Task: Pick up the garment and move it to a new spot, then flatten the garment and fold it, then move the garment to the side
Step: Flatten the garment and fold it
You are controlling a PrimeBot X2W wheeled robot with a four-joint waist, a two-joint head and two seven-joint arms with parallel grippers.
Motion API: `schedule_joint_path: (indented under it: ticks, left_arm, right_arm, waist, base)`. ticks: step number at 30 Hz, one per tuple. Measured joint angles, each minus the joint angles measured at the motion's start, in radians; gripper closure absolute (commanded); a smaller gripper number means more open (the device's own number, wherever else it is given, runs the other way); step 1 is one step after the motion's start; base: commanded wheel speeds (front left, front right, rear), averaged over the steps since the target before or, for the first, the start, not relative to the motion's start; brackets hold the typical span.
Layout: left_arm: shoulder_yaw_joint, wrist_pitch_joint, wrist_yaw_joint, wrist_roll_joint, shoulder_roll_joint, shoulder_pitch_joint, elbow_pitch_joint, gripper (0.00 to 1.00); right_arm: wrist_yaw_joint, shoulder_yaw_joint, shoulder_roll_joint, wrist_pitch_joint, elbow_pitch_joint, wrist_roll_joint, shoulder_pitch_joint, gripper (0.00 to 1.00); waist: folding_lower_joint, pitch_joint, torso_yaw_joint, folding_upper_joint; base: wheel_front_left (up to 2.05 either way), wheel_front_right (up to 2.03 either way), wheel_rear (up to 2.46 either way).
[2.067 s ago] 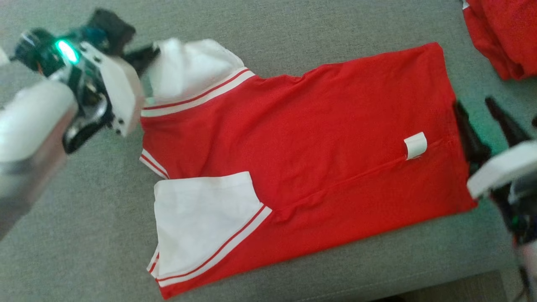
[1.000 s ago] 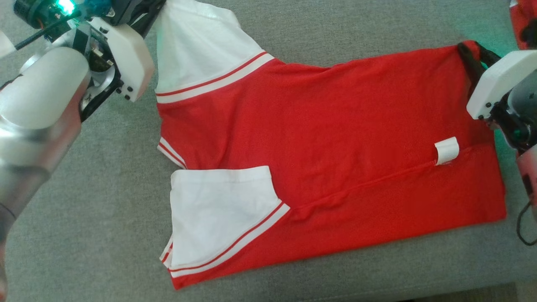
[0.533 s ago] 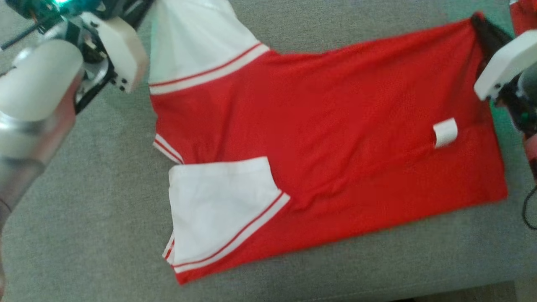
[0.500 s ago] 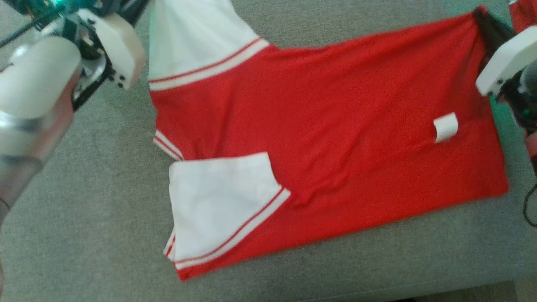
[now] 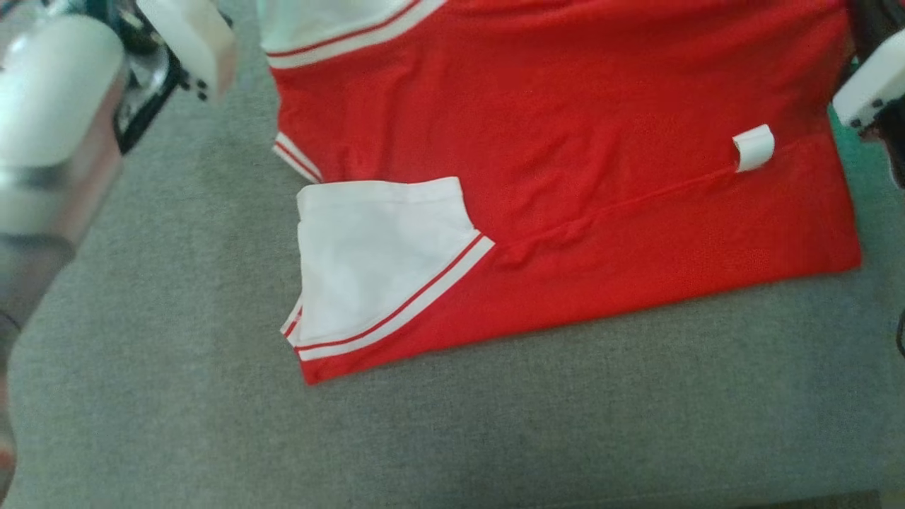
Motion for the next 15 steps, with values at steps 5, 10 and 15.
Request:
schedule_joint_path:
  ticks: [5, 10, 15]
  left_arm:
    - [-0.007, -0.022, -0.003, -0.019, 0.014, 0.068, -0.059, 1.00]
    - [-0.004, -0.058, 0.040, -0.058, 0.062, 0.181, -0.150, 1.00]
    - [-0.007, -0.078, 0.106, -0.085, 0.128, 0.326, -0.287, 1.00]
  right_arm:
    - [0.000, -0.005, -0.022, -0.022, -0.002, 0.028, 0.054, 1.00]
    - [0.000, -0.012, -0.035, -0.036, -0.015, 0.042, 0.130, 1.00]
    - [0.000, -0.024, -0.050, -0.048, -0.044, 0.064, 0.214, 1.00]
  waist:
    - [0.0001, -0.016, 0.026, 0.0000]
    - [-0.0001, -0.059, 0.042, 0.0000]
    - [-0.0001, -0.110, 0.055, 0.0000]
  base:
    - [0.00, 0.00, 0.00]
    - [0.00, 0.00, 0.00]
    - [0.00, 0.00, 0.00]
